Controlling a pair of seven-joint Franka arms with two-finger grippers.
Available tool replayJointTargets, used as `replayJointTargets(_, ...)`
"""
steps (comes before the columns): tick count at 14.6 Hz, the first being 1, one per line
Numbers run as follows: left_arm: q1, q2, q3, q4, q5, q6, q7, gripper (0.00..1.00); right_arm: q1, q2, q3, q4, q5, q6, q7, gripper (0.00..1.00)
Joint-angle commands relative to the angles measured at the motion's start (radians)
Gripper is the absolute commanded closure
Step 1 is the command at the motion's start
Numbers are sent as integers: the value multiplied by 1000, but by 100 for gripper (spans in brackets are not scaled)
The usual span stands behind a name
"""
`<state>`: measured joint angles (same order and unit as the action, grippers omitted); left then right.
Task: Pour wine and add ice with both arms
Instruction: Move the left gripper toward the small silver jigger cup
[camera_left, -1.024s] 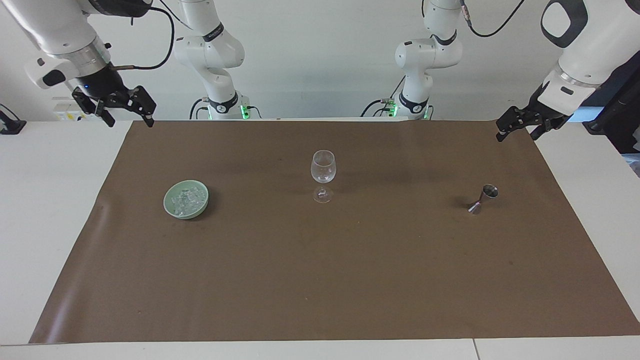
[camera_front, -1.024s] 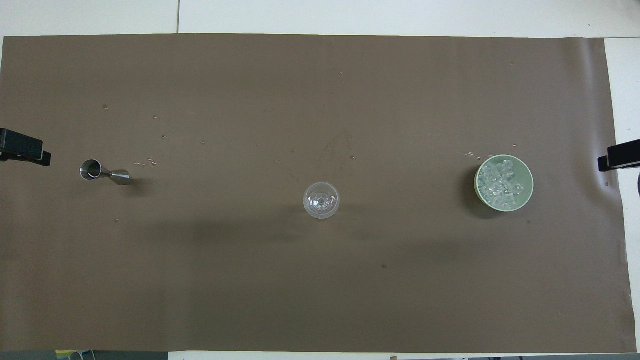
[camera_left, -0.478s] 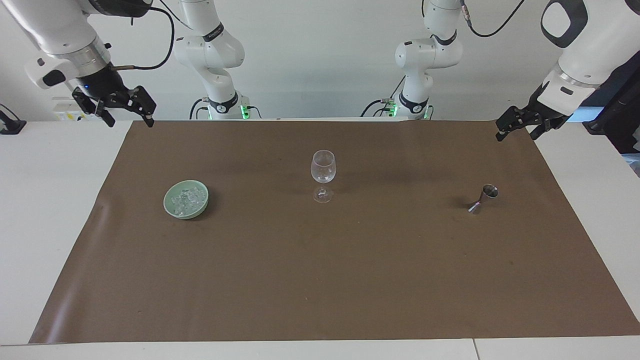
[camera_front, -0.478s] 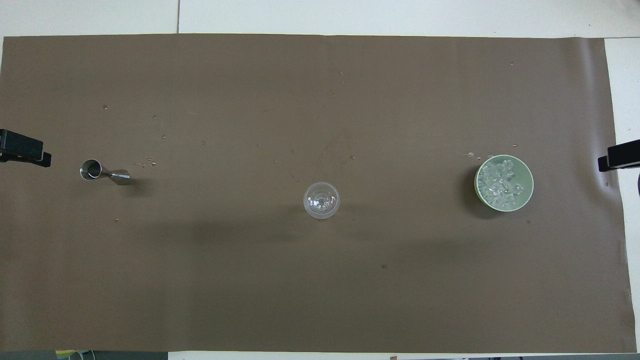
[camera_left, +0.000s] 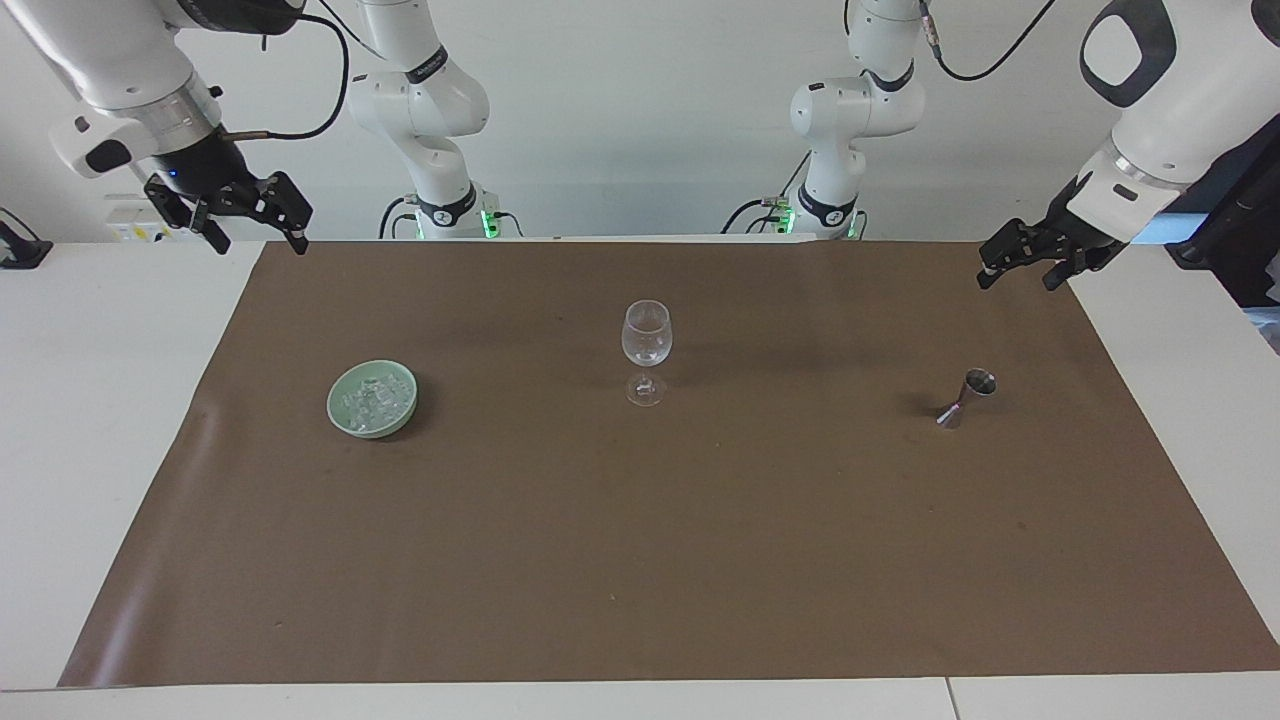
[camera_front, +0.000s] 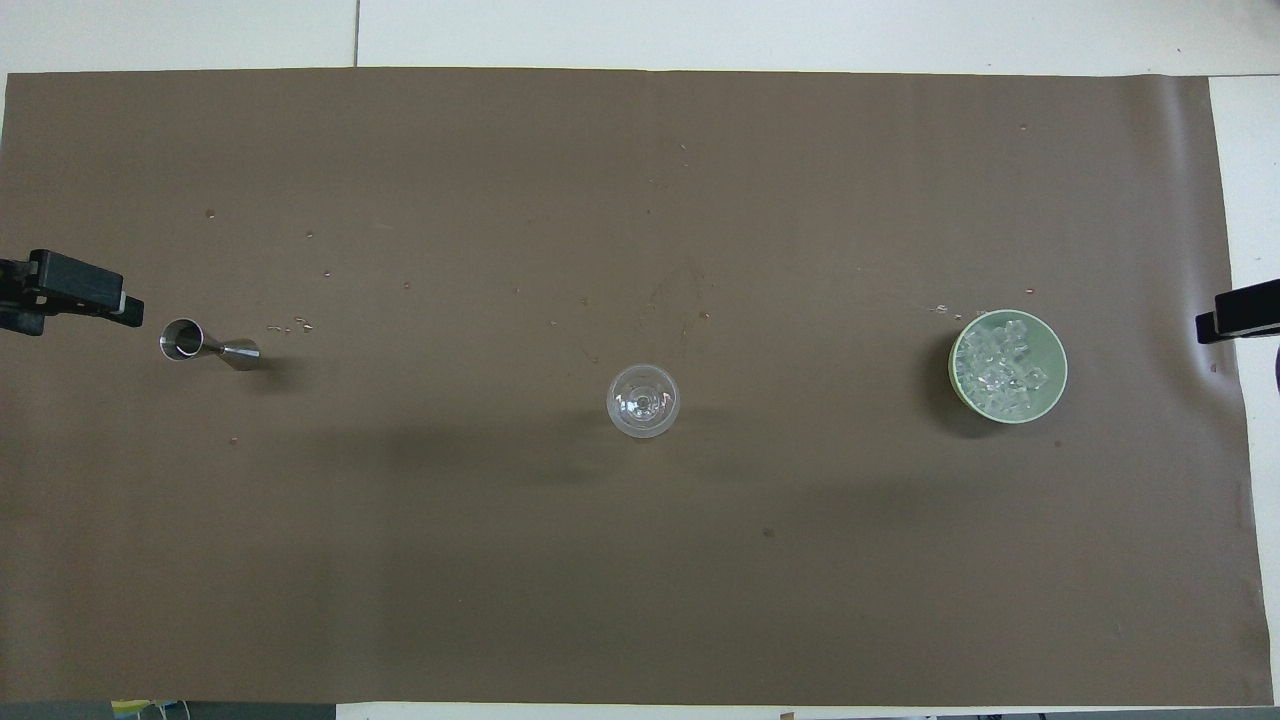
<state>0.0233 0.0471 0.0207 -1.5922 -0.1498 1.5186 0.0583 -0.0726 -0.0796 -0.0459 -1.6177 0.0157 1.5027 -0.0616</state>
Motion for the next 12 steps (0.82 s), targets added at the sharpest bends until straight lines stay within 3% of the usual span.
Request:
replayJointTargets(1,49,66,4,17,-86,-4,-128,0,-15,-11,8,-13,7,-1,-4,0)
replayJointTargets(5,101,158,7,47,-151,-31,-507,0,-15,-11,8,-13,7,-1,-4,0)
replayJointTargets(7,179,201,7,54,-232,-21,-682,0,-15,-11,8,-13,7,-1,-3,0)
replayJointTargets(12,245,299,19,75,-319,69,-886,0,-15,-11,8,-13,7,-1,-4,0)
